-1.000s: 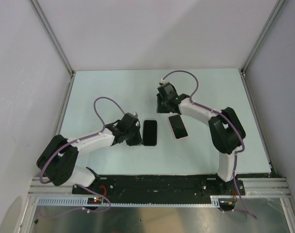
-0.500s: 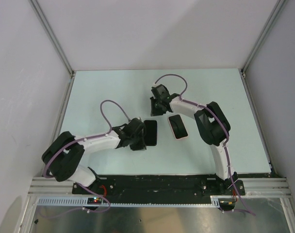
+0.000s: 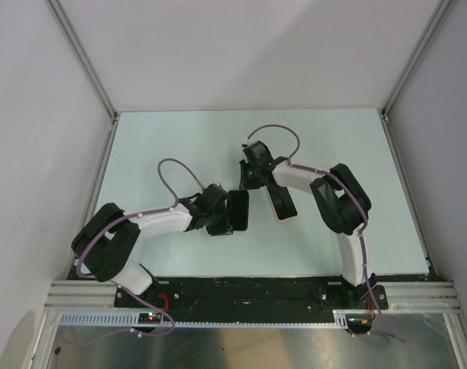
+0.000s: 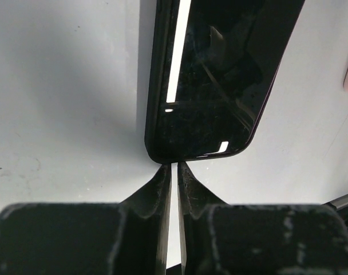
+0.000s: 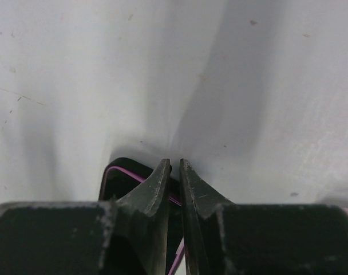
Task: Put the phone into the phone case
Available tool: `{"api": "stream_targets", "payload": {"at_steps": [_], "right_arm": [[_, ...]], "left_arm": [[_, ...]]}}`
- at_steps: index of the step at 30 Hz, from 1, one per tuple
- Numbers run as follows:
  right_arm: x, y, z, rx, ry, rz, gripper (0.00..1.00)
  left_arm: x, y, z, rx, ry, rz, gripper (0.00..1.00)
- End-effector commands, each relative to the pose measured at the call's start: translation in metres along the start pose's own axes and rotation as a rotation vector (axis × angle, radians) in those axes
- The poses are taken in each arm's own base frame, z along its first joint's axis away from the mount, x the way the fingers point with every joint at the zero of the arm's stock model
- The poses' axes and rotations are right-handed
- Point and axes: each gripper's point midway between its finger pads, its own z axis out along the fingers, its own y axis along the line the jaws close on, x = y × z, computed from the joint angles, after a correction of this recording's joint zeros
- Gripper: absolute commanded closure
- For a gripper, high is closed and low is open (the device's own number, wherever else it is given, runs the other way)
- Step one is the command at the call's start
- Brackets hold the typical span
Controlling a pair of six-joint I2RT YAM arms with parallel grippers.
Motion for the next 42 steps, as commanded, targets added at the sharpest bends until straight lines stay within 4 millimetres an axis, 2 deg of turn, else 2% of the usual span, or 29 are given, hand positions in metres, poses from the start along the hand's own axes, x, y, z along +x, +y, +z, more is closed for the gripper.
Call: {"api": "stream_targets", "payload": {"at_steps": [1, 9, 16, 19, 24, 27, 30, 35, 39, 42], "right_arm": [[0.035, -0.013, -0.015, 0.046, 0.085, 0.021, 0.84], [0.067, -0.019, -0.037, 0.065, 0.100, 0.059, 0.85], [0.084, -0.009, -0.058, 0.061, 0.083, 0.048, 0.85], [0.070, -0.013, -0.068, 0.080, 0.032, 0.064, 0.84], [0.028, -0.022, -0.077, 0.060, -0.086, 0.118, 0.82], [0.005, -0.025, -0.076, 0.045, -0.146, 0.130, 0.79], [-0.016, -0.024, -0.066, 0.034, -0.177, 0.129, 0.76], [-0.035, -0.018, -0.040, 0.007, -0.165, 0.106, 0.73], [-0.033, -0.014, -0.014, -0.023, -0.119, 0.097, 0.71], [-0.030, -0.012, -0.003, -0.034, -0.092, 0.096, 0.70]], "left_arm": [[-0.038, 0.028, 0.003, -0.093, -0.112, -0.036, 0.87], [-0.062, 0.050, -0.006, -0.107, -0.153, -0.085, 0.87], [-0.067, 0.067, -0.015, -0.113, -0.173, -0.106, 0.87], [-0.068, 0.072, -0.020, -0.111, -0.181, -0.111, 0.88], [-0.065, 0.068, -0.026, -0.078, -0.179, -0.109, 0.88], [-0.067, 0.066, -0.030, -0.069, -0.190, -0.109, 0.87], [-0.073, 0.062, -0.032, -0.068, -0.201, -0.103, 0.87], [-0.079, 0.053, -0.036, -0.047, -0.205, -0.104, 0.88], [-0.076, 0.055, -0.039, -0.047, -0.205, -0.104, 0.87], [-0.071, 0.058, -0.041, -0.048, -0.203, -0.107, 0.88]]}}
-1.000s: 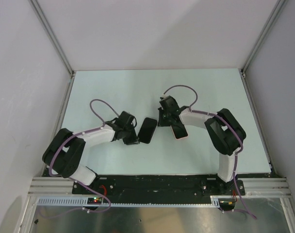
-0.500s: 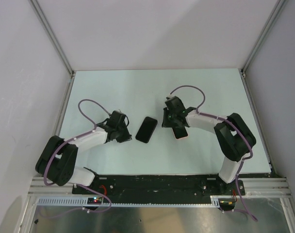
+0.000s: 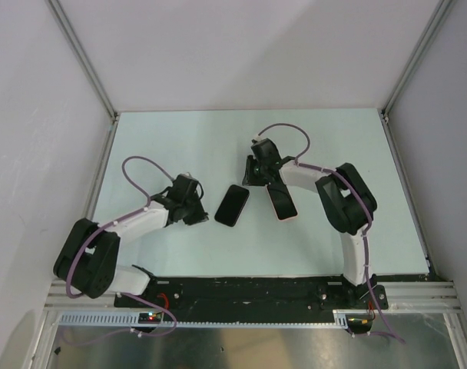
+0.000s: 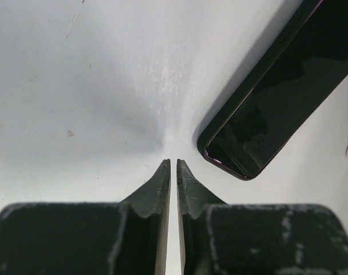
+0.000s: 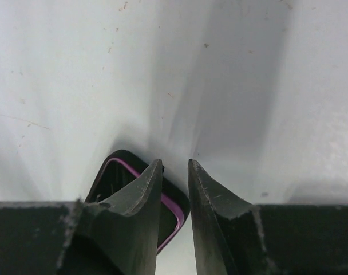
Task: Put the phone into the phone case
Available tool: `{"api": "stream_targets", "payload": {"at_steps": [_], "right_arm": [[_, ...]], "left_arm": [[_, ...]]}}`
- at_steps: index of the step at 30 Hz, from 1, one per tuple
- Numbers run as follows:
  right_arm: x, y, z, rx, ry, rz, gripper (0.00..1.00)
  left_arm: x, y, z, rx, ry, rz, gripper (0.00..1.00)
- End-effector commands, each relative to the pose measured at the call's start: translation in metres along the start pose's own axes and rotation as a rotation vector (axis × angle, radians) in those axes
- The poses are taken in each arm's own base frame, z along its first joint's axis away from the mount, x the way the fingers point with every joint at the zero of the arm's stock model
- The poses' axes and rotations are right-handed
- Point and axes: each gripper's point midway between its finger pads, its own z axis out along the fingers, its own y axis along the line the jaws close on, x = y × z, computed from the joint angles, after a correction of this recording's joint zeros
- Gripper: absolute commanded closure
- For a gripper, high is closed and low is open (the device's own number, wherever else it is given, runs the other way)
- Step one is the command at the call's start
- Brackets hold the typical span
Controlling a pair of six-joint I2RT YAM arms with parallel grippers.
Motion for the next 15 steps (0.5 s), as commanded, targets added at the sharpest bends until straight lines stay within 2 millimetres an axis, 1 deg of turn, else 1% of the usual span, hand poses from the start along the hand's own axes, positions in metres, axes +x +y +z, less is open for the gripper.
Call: {"api": "stream_targets", "payload": {"at_steps": [1, 5, 8, 12, 15], "right_arm": [[-0.005, 0.008, 0.014, -0.044, 0.016, -0.022, 0.70], [0.009, 0.012, 0.015, -0.053, 0.058, -0.036, 0.71], [0.025, 0.020, 0.010, -0.058, 0.091, -0.060, 0.71], [0.047, 0.027, -0.006, -0.040, 0.122, -0.054, 0.71], [0.066, 0.026, -0.018, -0.018, 0.139, -0.027, 0.71]], "left_arm": [[-0.010, -0.006, -0.012, 0.034, -0.049, 0.012, 0.87], [0.001, 0.004, -0.011, 0.019, -0.033, 0.005, 0.88], [0.005, 0.008, -0.009, 0.008, -0.022, 0.007, 0.88], [0.004, 0.007, -0.008, 0.007, -0.023, 0.017, 0.88], [-0.001, 0.006, -0.009, 0.004, -0.040, 0.029, 0.88]]}}
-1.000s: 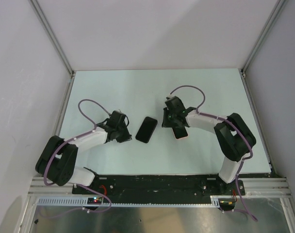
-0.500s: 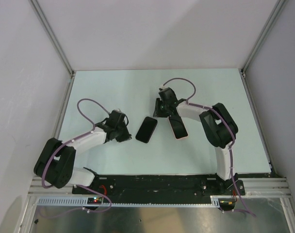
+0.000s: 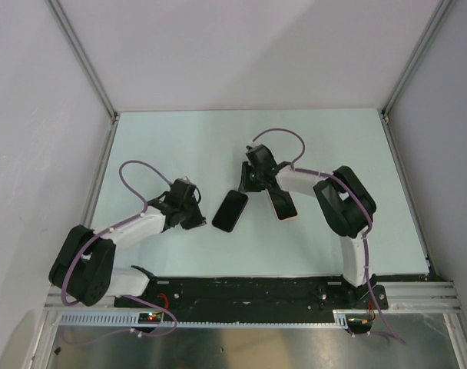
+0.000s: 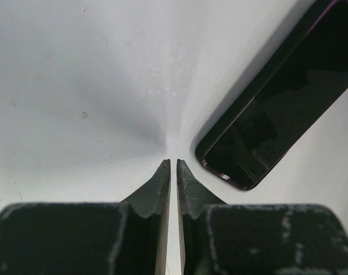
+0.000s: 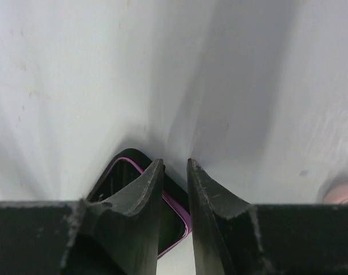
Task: Put the phone into the phone case
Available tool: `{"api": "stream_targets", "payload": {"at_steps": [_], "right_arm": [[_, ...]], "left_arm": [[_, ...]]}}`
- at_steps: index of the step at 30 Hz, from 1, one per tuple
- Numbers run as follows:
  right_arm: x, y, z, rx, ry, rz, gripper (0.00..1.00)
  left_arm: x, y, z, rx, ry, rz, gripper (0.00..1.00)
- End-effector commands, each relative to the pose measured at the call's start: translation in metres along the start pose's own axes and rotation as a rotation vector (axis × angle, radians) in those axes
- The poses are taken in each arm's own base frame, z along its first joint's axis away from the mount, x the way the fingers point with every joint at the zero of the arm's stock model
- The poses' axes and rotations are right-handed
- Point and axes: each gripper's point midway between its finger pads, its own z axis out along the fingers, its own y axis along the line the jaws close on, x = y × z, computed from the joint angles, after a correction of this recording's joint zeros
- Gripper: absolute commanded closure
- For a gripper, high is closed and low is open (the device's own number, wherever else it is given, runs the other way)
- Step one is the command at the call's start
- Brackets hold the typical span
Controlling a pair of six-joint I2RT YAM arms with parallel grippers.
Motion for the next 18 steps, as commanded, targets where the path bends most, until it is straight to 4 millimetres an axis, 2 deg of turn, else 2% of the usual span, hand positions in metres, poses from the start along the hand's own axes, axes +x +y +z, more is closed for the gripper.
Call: {"api": "stream_targets", "payload": {"at_steps": [1, 8, 10, 14, 18], "right_arm": [[0.050, 0.011, -0.029, 0.011, 0.097, 0.028, 0.72], [0.087, 0.010, -0.055, 0.010, 0.104, 0.046, 0.72], [0.086, 0.002, -0.061, 0.032, 0.080, 0.048, 0.71], [0.067, -0.007, -0.072, 0.036, 0.028, 0.052, 0.67], [0.059, -0.002, -0.083, 0.015, -0.002, 0.014, 0.59]], "left_arm": [[-0.012, -0.004, -0.003, 0.004, -0.045, 0.032, 0.88], [-0.017, -0.003, -0.007, -0.007, -0.058, 0.057, 0.87], [-0.018, -0.005, -0.009, -0.002, -0.058, 0.064, 0.86], [-0.019, -0.011, -0.013, 0.024, -0.053, 0.069, 0.85], [-0.017, -0.009, -0.016, 0.025, -0.056, 0.072, 0.85]]}}
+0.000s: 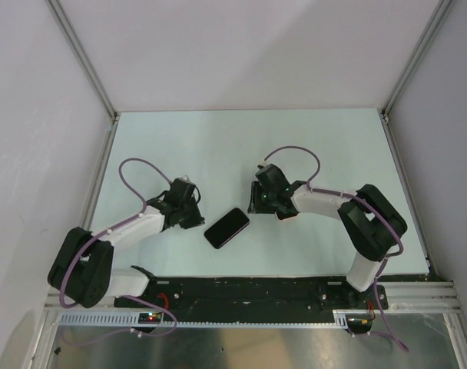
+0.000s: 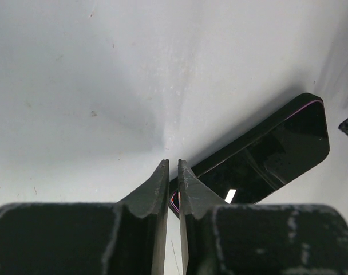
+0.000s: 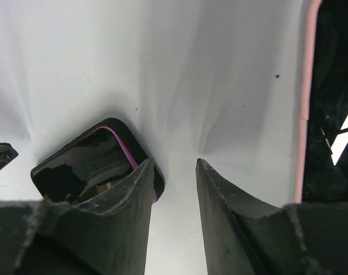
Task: Put the phone into the phone case
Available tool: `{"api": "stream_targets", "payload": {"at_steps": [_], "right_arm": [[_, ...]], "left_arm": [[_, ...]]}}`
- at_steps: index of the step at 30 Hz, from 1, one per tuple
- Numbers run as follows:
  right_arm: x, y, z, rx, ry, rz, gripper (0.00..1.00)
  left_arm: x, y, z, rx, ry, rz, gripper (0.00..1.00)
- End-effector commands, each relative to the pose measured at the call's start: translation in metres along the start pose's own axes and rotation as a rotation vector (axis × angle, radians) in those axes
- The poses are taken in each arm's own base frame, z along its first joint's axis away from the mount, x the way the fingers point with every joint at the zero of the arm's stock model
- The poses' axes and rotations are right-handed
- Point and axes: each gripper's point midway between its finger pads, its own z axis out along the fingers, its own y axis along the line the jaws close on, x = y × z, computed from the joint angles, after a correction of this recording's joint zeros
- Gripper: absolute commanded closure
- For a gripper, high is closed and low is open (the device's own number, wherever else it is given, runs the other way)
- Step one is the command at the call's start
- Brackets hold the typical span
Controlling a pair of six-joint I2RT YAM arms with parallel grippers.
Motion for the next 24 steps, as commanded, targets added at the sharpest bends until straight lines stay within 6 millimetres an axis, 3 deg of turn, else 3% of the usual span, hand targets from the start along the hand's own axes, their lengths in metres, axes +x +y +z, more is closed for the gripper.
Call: {"api": "stream_targets", "payload": {"at_steps": [1, 11, 24], "right_arm": [[-0.016, 0.010, -0.020, -0.036, -0.065, -0.040, 0.58], [-0.001, 0.028, -0.023, -0.091, -0.044, -0.123, 0.60], [0.019, 0.027, -0.012, -0.073, 0.011, -0.150, 0.68]], "left_arm": [[-0.014, -0.010, -0.013, 0.040, -0.050, 0.029, 0.84], [-0.001, 0.003, -0.015, 0.026, -0.049, -0.003, 0.85], [0.018, 0.017, -0.014, 0.019, -0.026, -0.030, 0.84]]}}
